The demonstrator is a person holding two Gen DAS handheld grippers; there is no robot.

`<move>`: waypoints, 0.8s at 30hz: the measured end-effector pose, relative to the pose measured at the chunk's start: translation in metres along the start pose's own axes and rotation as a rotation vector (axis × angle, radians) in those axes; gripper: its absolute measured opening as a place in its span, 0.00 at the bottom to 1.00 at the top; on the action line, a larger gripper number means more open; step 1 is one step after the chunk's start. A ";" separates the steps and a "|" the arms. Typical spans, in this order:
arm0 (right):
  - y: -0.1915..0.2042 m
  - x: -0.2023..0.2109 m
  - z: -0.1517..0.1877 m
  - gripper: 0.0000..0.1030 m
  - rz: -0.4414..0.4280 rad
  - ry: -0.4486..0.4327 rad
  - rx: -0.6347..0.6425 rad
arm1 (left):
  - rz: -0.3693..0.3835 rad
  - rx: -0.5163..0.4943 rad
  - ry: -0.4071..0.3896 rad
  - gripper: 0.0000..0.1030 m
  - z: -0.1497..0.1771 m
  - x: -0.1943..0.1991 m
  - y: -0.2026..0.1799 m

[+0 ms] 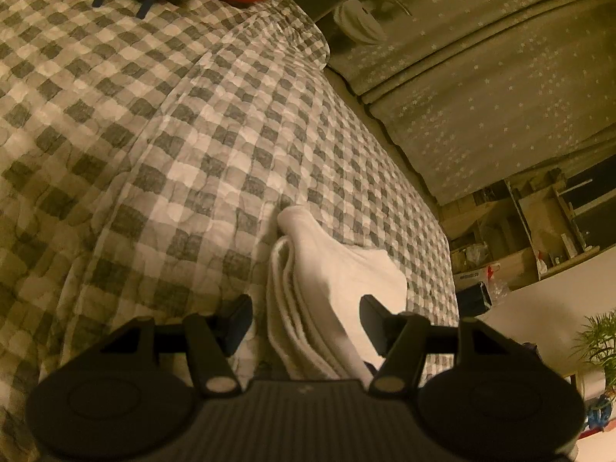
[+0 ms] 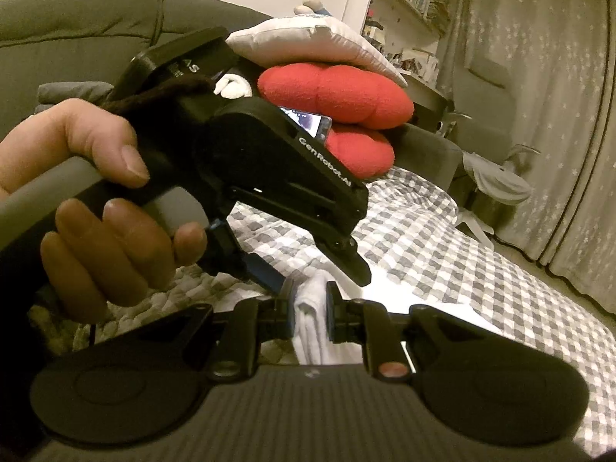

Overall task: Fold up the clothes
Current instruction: 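Pinch the folded white cloth edge with the left gripper and lift it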

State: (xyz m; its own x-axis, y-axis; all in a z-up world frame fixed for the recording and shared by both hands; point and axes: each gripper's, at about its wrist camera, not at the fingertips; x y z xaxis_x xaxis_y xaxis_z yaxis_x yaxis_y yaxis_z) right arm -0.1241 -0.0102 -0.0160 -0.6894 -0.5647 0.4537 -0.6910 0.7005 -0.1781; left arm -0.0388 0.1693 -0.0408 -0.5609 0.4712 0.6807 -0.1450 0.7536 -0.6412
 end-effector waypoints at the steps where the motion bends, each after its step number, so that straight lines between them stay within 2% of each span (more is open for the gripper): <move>1: 0.000 0.000 0.000 0.16 -0.001 0.000 0.000 | 0.000 0.001 0.000 0.61 0.000 0.000 0.000; 4: -0.002 0.000 0.000 0.16 -0.006 -0.002 -0.016 | 0.005 0.007 0.002 0.61 -0.001 0.001 0.001; 13: -0.018 0.004 -0.004 0.16 -0.024 -0.016 -0.091 | 0.074 0.126 0.036 0.64 -0.003 0.002 0.023; 24: -0.020 0.006 -0.005 0.16 -0.026 -0.027 -0.102 | 0.115 0.106 0.053 0.71 0.004 0.001 0.018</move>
Point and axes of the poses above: each gripper's, at about its wrist camera, not at the fingertips, and x roughly against the way its jaws point, y to its left, z to its underside, and after that the axes turned 6 degrees about -z, right-handed
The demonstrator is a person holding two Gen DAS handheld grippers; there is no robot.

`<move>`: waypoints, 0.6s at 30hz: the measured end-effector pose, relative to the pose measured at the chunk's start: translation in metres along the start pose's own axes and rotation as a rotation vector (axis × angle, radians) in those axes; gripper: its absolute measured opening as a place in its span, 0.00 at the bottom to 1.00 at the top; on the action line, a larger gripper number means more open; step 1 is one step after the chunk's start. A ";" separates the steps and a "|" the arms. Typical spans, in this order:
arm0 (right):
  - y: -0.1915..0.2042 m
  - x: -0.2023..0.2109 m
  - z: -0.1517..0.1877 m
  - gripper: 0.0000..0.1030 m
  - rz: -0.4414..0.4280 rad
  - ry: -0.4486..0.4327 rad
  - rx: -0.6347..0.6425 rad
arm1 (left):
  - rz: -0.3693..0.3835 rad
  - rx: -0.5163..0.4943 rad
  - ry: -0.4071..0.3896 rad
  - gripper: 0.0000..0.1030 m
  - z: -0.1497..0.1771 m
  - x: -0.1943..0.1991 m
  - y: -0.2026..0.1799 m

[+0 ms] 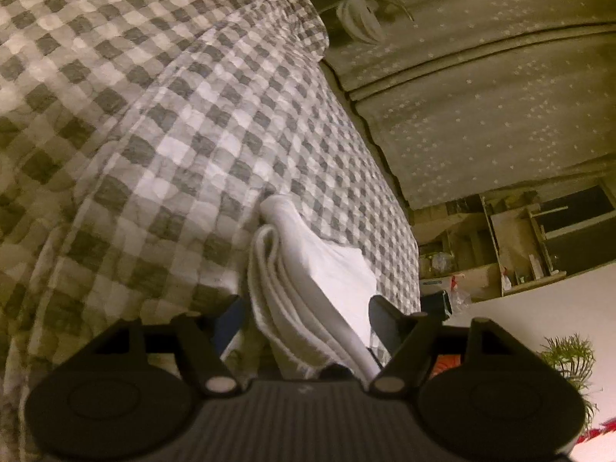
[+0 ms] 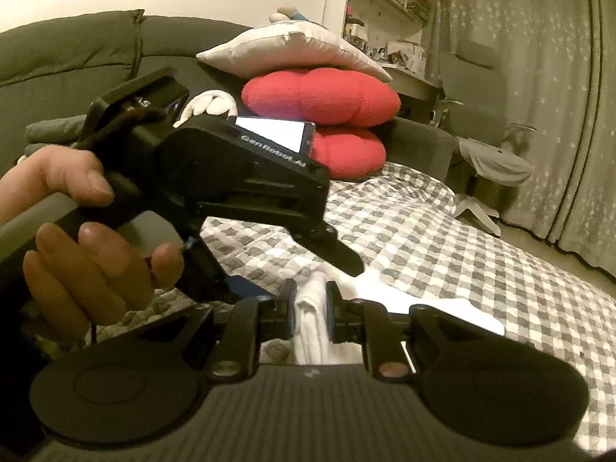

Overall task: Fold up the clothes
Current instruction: 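Pinch the folded white cloth edge with the left gripper and lift it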

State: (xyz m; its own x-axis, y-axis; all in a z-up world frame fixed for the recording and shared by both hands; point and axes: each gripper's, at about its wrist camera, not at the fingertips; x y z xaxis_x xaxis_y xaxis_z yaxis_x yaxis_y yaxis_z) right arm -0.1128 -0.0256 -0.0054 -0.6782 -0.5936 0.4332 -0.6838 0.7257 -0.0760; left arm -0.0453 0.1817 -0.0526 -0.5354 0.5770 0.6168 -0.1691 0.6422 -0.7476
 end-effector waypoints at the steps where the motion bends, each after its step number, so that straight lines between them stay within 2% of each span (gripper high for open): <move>1: 0.001 0.000 0.000 0.16 0.001 -0.002 0.003 | -0.005 -0.007 0.003 0.71 0.001 -0.002 -0.002; 6: -0.001 0.001 -0.001 0.16 0.005 -0.011 0.003 | -0.006 -0.055 0.022 0.71 0.007 -0.010 -0.014; 10: 0.001 0.000 0.000 0.16 0.000 -0.006 0.014 | -0.040 -0.098 0.012 0.68 0.009 -0.016 -0.021; 13: 0.003 -0.001 0.001 0.16 -0.006 0.001 0.026 | -0.057 -0.134 0.000 0.58 0.008 -0.016 -0.026; 18: 0.009 -0.004 0.004 0.17 -0.021 0.020 0.045 | -0.086 -0.163 -0.025 0.33 0.006 -0.015 -0.029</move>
State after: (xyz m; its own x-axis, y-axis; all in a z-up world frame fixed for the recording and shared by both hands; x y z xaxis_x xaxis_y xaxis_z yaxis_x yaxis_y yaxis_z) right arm -0.1170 -0.0182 -0.0119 -0.6582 -0.6012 0.4530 -0.7095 0.6966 -0.1064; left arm -0.0369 0.1514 -0.0418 -0.5453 0.5052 0.6689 -0.0799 0.7630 -0.6414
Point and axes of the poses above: each gripper's, at about its wrist camera, not at the fingertips, and x roughly against the way its jaws point, y to its left, z to its underside, and after that the axes turned 6 degrees about -z, right-handed
